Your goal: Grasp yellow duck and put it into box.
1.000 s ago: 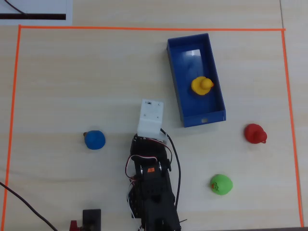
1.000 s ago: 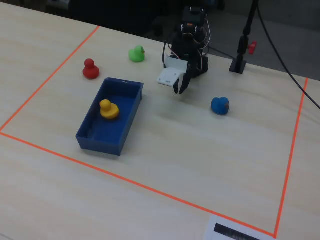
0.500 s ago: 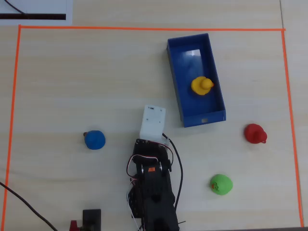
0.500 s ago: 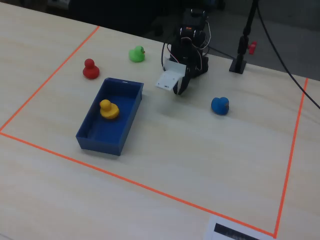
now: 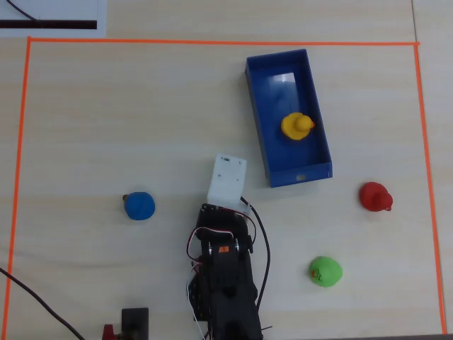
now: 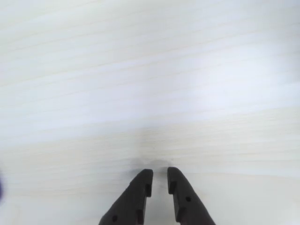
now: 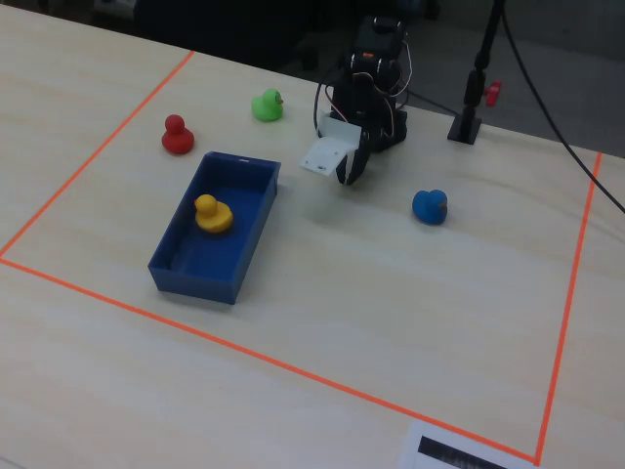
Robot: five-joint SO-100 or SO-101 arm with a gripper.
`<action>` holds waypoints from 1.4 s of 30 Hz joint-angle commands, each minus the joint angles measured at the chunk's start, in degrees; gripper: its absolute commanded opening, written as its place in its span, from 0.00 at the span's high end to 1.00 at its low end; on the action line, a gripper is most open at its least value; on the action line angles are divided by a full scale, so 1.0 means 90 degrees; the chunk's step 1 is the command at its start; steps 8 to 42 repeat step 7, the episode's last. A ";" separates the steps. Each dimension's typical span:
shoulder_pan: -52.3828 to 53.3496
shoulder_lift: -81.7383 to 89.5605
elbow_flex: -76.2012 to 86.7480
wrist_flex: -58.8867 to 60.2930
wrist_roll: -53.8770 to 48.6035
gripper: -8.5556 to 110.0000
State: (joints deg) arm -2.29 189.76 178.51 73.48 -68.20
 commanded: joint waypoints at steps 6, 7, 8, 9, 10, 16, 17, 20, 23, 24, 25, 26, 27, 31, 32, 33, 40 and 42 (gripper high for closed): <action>-0.0010 -0.0010 -0.0029 0.0137 0.0049 0.92; -0.0010 -0.0010 -0.0029 0.0137 0.0049 0.92; -0.0010 -0.0010 -0.0029 0.0137 0.0049 0.92; -0.0010 -0.0010 -0.0029 0.0137 0.0049 0.92; -0.0010 -0.0010 -0.0029 0.0137 0.0049 0.92; -0.0010 -0.0010 -0.0029 0.0137 0.0049 0.92; -0.0010 -0.0010 -0.0029 0.0137 0.0049 0.92; -0.0010 -0.0010 -0.0029 0.0137 0.0049 0.92; -0.0010 -0.0010 -0.0029 0.0137 0.0049 0.92; -0.0010 -0.0010 -0.0029 0.0137 0.0049 0.92; -0.0010 -0.0010 -0.0029 0.0137 0.0049 0.92; -0.0010 -0.0010 -0.0029 0.0137 0.0049 0.92; -0.0010 -0.0010 -0.0029 0.0137 0.0049 0.92; -0.0010 -0.0010 -0.0029 0.0137 0.0049 0.92; -0.0010 -0.0010 -0.0029 0.0137 0.0049 0.92; -0.0010 -0.0010 -0.0029 0.0137 0.0049 0.92; -0.0010 -0.0010 -0.0029 0.0137 0.0049 0.92; -0.0010 -0.0010 -0.0029 0.0137 0.0049 0.92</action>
